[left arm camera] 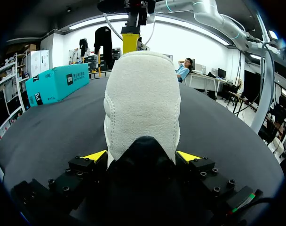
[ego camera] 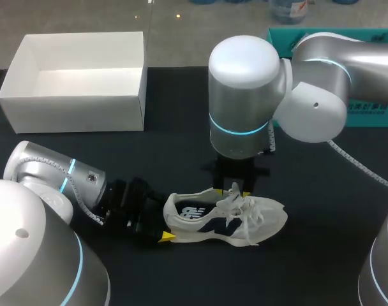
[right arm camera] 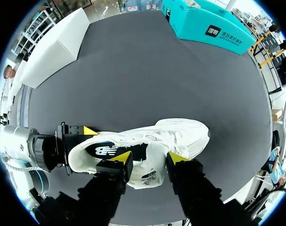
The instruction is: Take the shoe out of the shoebox, open the shoe tongue, remove and reinsert the insole, then place the shoe into the shoebox
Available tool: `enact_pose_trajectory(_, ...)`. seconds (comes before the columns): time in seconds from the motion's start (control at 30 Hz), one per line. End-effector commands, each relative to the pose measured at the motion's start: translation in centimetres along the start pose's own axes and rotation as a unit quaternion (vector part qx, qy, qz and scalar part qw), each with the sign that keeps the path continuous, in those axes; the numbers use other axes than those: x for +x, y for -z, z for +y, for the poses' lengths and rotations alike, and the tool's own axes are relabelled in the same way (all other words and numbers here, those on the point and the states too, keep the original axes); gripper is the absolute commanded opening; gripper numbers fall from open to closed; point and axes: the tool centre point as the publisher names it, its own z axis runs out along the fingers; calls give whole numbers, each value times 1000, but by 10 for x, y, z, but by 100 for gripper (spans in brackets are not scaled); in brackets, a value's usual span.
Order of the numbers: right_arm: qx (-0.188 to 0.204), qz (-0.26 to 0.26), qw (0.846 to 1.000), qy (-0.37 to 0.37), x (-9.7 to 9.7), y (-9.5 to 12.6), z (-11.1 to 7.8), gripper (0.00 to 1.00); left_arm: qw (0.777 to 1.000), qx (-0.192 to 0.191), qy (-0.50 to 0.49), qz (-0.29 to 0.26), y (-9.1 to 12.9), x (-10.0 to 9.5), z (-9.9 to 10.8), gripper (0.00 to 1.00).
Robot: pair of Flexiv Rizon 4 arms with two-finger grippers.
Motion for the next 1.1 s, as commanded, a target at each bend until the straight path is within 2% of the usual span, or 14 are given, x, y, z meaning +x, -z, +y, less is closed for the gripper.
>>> enact_pose_trajectory(0.03, -7, -5, 1000, -22, -4, -1, -8, 26, 1000, -2, 0, 0, -5, 1, 6, 0)
enact_pose_trajectory(0.1, -7, -8, 1000, -29, -11, 2, -9, 15, 1000, -2, 0, 0, -5, 1, 6, 0)
enact_pose_trajectory(0.2, -9, -13, 999, -34, -22, 7, -8, 4, 1000, -2, 0, 0, -5, 1, 6, 0)
enact_pose_trajectory(0.3, -13, -14, 999, -46, -34, 11, -8, 0, 1000, -2, 0, 0, -5, 1, 6, 0)
enact_pose_trajectory(0.57, -13, -8, 997, -72, -63, 13, -6, 4, 1000, -2, 0, 0, -5, 1, 6, 0)
enact_pose_trajectory(0.6, -13, -5, 997, -73, -65, 13, -5, 5, 1000, -2, 0, 0, -5, 1, 6, 0)
enact_pose_trajectory(0.67, -14, 1, 997, -77, -71, 12, -2, 18, 1000, -2, 0, 0, -5, 1, 6, 0)
enact_pose_trajectory(0.77, -12, 3, 997, -82, -78, 11, 1, 18, 1000, -2, 0, 0, -5, 1, 6, 0)
enact_pose_trajectory(0.97, -14, 8, 997, -74, -75, 15, 4, 18, 1000, -2, 0, 0, -5, 1, 6, 0)
enact_pose_trajectory(1.1, -23, 11, 998, -53, -65, 24, 2, 29, 1000, -2, 0, 0, -5, 1, 6, 0)
